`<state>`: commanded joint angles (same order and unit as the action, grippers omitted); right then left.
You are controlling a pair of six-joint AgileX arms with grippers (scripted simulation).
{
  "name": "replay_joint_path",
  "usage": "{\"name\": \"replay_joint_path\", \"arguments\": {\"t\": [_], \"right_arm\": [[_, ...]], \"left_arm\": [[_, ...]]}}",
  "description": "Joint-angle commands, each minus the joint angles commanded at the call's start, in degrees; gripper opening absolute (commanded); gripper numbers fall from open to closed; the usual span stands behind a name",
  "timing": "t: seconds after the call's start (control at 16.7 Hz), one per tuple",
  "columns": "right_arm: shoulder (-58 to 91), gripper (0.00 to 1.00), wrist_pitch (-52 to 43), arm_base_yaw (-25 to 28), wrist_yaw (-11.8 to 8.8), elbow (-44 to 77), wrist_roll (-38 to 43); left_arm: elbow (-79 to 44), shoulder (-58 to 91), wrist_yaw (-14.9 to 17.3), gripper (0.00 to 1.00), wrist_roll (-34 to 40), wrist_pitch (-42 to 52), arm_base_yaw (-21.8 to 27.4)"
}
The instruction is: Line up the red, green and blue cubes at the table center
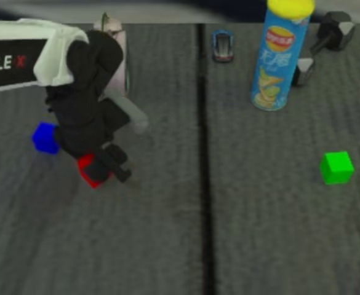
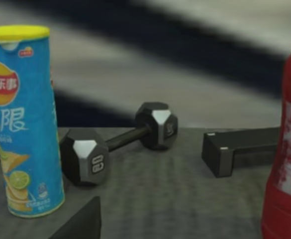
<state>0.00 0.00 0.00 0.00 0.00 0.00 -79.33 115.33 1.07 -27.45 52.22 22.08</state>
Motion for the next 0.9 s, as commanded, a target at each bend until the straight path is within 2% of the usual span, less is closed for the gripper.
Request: {"name": "replay_joint_path", "arguments": {"t": [0.24,0.54,0.72,0.9], "right_arm": [[0.0,1.0,0.0,0.0,0.0,0.0,0.0],[0.0,1.0,0.0,0.0,0.0,0.0,0.0],[0.0,1.0,0.0,0.0,0.0,0.0,0.0],[0.0,1.0,0.0,0.0,0.0,0.0,0.0]], "left_arm": [[-4.2,-3.0,0.0,0.0,0.0,7.3,-0.5],[-4.4,-3.1,-0.1,0.0,-0.2,7.6,-0.1],[-4.0,-3.9,0.0,0.0,-3.9,8.0,2.1],[-3.0,-5.7,0.2,0.0,-10.8,8.8,6.0]]}}
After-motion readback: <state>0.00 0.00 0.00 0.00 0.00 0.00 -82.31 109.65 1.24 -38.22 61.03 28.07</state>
